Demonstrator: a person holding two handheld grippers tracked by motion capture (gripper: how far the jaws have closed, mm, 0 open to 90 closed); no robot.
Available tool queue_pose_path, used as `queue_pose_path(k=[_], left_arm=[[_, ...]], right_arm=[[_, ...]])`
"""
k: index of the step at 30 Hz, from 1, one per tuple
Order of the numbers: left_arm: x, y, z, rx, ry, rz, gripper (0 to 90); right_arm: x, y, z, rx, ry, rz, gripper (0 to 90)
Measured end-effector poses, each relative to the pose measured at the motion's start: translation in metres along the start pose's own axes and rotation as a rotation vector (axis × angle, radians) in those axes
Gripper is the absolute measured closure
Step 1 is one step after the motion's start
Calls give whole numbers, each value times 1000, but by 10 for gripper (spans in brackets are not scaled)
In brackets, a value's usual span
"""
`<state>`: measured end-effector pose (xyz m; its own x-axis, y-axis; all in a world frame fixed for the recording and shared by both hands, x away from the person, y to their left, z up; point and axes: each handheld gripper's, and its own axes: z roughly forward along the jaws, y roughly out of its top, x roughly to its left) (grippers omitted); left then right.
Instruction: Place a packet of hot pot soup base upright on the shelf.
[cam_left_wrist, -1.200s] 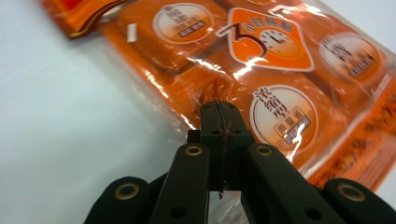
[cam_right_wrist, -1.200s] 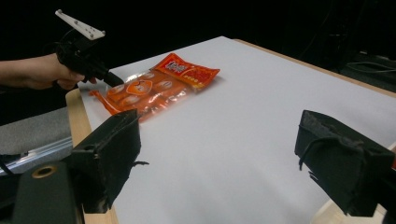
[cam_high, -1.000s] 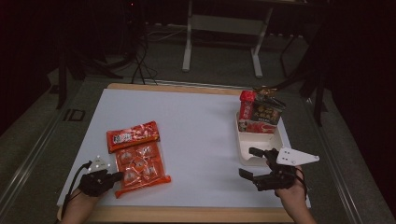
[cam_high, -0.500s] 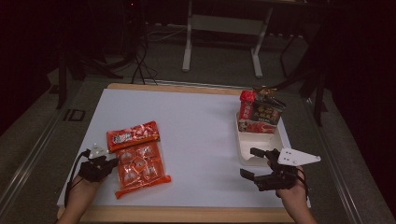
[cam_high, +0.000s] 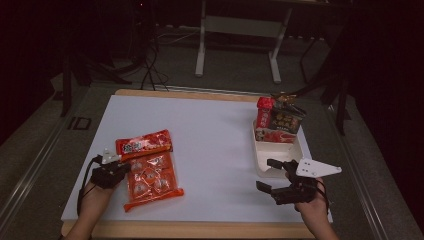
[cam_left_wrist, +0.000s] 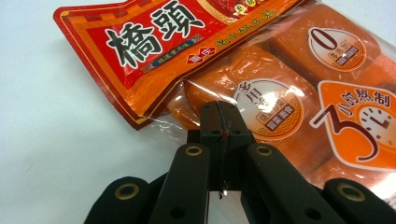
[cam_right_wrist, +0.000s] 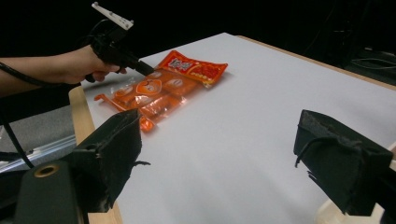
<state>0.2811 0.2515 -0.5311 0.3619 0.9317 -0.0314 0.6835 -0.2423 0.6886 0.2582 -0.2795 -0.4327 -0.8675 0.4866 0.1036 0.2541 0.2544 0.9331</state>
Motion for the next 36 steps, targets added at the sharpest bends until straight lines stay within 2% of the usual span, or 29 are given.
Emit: queue_pose_path(k=[2,4,10,12,22,23,24,28,33,36], left_arm=[[-6,4,3,4,-16,11,900],[-15,9,7,5,-28,42,900],[-47,25,20,9,-112,88,900],[-57,30,24,12,-133,114,900],[-96,48,39,34,-200,204,900],[-96,48,39,34,-200,204,900],[-104,50,41,34,-218,222,900],[-108,49,41,28,-225,234,900],[-104,41,36,27,-239,210,900],[-104,34,28,45,-240,230,900]], right_arm=[[0,1,0,-1,1,-1,148],[1,1,0,-2,2,-4,148],[-1,1,-2,-6,2,4,148],[-1,1,-3,-5,6,3,148],[0,0,-5,-6,6,-1,148],[0,0,-5,-6,6,-1,148],[1,0,-5,-7,5,-4,148],[1,-1,-6,-9,7,-2,148],[1,-2,-6,-14,5,-3,148],[2,-2,-7,-15,4,-7,147]])
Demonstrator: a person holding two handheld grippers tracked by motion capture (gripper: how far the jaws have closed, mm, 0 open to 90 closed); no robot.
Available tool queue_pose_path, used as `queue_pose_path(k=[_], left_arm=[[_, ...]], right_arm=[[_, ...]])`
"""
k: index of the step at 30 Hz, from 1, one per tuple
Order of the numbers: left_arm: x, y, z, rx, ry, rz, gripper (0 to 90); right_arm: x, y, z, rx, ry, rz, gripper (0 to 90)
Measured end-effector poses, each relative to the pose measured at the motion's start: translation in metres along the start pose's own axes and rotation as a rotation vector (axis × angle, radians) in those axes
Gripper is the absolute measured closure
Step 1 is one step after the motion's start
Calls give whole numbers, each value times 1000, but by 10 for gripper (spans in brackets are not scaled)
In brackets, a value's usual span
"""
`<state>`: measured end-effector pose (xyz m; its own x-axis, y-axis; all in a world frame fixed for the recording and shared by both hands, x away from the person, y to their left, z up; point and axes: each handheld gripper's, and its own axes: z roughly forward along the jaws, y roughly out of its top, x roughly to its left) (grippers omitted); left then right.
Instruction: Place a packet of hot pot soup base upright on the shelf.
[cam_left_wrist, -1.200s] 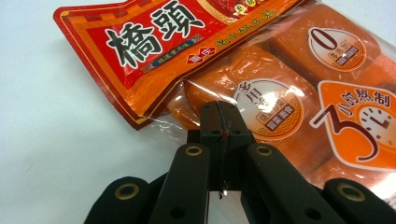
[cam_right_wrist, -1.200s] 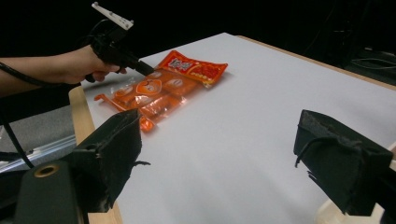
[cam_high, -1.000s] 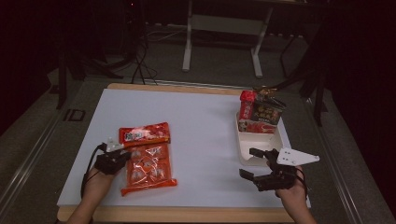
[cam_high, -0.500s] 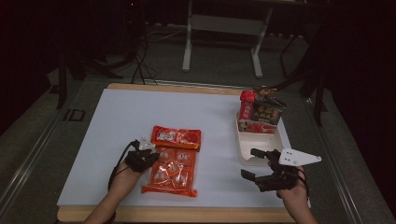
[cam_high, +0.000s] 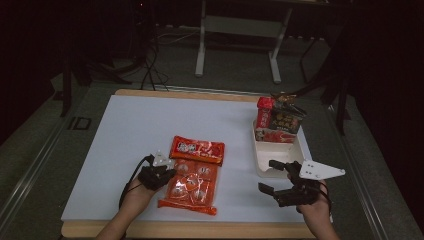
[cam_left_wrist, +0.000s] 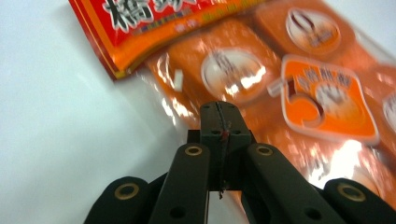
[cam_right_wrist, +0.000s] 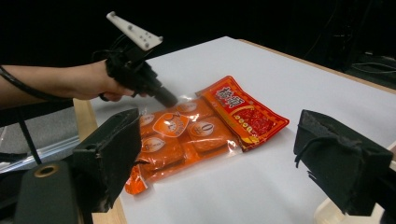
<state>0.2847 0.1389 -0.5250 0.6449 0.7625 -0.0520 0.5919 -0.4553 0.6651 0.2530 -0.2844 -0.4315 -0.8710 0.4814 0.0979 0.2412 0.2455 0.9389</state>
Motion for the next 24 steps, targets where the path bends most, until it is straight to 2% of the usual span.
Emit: queue_pose_path(k=[5,9,11,14,17,20,24], left_arm=[[1,-12,-13,15,-25,-11,900],[3,-20,-14,6,-81,-49,900],[0,-21,-11,11,-110,-49,900],[-4,-18,-11,20,-96,-32,900],[-7,-19,-11,14,-87,-62,900],[-12,-18,-11,16,-70,-60,900],[-21,-17,-8,7,-98,-65,900]], right_arm=[[1,0,0,6,0,-1,148],[2,-2,0,8,2,-4,148],[2,-2,0,8,3,-3,148],[2,-2,1,9,2,-4,148],[2,-2,2,10,-4,-15,148],[2,-2,2,9,-14,-43,148],[3,-1,2,1,-11,-42,148]])
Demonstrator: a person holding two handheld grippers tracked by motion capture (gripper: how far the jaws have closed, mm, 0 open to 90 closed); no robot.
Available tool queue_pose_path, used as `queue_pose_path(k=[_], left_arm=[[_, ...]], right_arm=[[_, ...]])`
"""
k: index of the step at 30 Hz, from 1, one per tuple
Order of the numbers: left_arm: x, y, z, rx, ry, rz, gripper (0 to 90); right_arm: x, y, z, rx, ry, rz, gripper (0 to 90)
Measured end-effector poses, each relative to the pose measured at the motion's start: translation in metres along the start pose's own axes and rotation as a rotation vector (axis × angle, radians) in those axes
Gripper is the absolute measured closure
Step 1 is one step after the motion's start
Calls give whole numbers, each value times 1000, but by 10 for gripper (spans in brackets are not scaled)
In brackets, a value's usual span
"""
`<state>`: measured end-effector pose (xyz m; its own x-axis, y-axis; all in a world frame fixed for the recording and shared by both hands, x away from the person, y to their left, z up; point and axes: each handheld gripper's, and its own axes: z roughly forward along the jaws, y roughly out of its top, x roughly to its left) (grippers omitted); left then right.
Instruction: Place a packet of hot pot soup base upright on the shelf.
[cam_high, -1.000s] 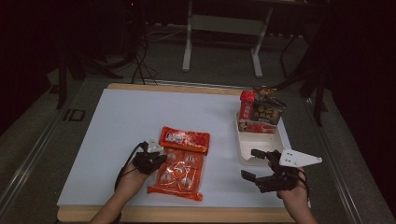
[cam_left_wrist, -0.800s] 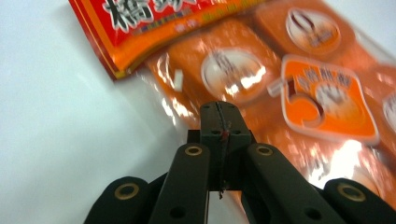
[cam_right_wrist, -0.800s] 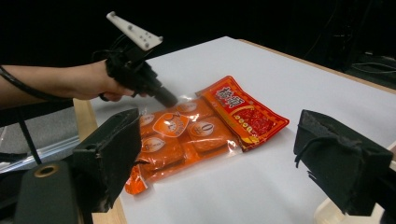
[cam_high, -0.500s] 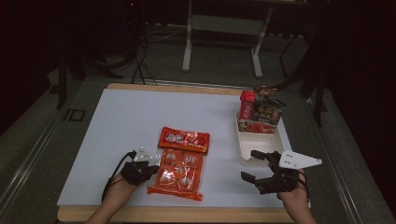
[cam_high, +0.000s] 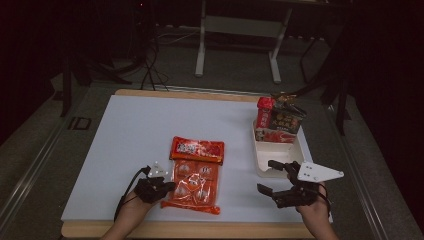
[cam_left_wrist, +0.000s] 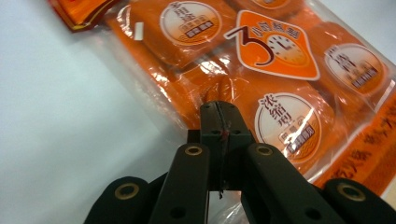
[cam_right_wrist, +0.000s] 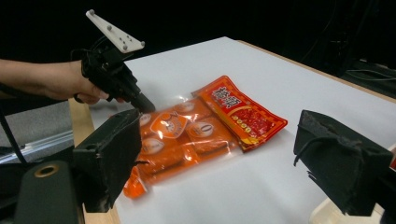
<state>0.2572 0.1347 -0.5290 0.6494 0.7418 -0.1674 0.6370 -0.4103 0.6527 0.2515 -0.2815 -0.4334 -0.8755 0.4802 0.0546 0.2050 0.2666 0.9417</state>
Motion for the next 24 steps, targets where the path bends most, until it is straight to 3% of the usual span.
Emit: queue_pose_path(k=[2,5,9,12,21,24], left_arm=[[-7,0,3,-5,-36,9,900],[-14,2,5,-2,-32,24,900],[-9,2,3,-11,-49,6,900],[-6,5,0,-26,-40,17,893],[9,17,-10,-96,-50,-3,743],[17,20,-12,-127,-64,-23,645]], right_arm=[[0,0,0,3,-4,-2,148],[0,0,0,5,-5,-3,148],[0,-1,-1,4,-8,-10,147],[1,0,-2,4,-18,-24,147],[2,0,-4,-5,-47,-30,145],[4,0,-4,-3,-62,-52,138]])
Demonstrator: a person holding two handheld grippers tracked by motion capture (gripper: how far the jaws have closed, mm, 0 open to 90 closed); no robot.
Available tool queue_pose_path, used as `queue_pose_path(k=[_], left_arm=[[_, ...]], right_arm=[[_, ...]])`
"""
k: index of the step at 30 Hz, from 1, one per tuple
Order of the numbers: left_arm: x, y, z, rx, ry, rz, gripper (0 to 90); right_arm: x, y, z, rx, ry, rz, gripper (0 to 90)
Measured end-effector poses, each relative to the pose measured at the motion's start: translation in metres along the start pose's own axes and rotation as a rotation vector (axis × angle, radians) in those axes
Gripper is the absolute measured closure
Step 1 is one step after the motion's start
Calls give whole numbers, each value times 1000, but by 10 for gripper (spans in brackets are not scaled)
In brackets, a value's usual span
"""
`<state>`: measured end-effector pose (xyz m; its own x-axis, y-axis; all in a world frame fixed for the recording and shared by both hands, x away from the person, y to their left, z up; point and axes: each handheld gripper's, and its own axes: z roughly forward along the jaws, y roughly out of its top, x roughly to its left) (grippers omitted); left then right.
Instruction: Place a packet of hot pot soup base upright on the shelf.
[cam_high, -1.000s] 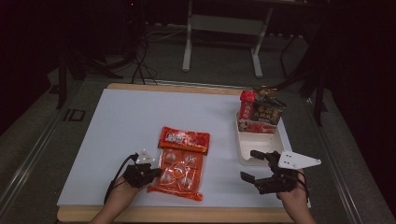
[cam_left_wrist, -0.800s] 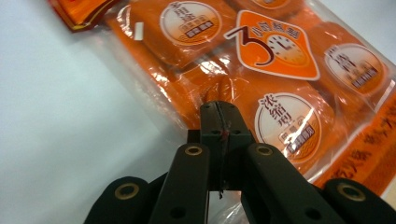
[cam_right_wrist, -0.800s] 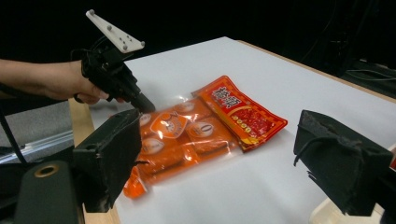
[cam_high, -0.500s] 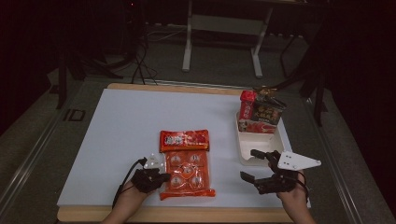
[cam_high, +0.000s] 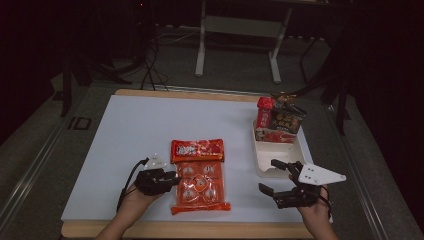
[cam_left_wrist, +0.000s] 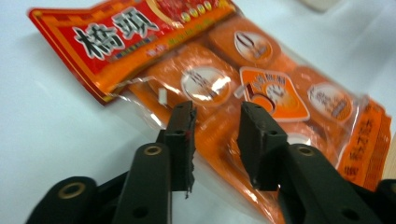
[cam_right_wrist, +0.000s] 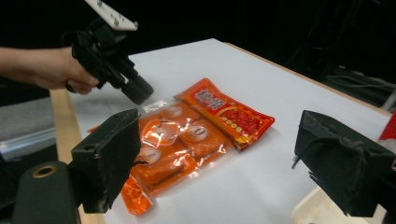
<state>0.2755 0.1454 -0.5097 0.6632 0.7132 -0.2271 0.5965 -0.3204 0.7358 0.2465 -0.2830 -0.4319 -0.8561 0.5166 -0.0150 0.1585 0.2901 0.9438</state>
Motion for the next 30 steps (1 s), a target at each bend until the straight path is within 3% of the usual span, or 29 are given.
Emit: queue_pose_path(k=[3,5,10,14,19,21,30], left_arm=[[8,4,-2,-29,8,-24,529],[13,6,-4,-51,19,-32,503],[22,13,-3,-63,44,-24,372],[31,16,-1,-70,50,-30,314],[44,20,3,-89,53,-54,288],[49,22,7,-90,75,-50,289],[69,28,26,-74,94,-91,289]], right_arm=[[2,0,0,-3,-12,-17,134],[2,1,0,-8,-18,-20,133],[2,1,-1,-13,18,37,126],[5,2,0,-16,18,31,112],[8,2,2,-10,14,9,107],[9,1,3,-4,0,6,108],[12,0,6,17,-1,-9,109]])
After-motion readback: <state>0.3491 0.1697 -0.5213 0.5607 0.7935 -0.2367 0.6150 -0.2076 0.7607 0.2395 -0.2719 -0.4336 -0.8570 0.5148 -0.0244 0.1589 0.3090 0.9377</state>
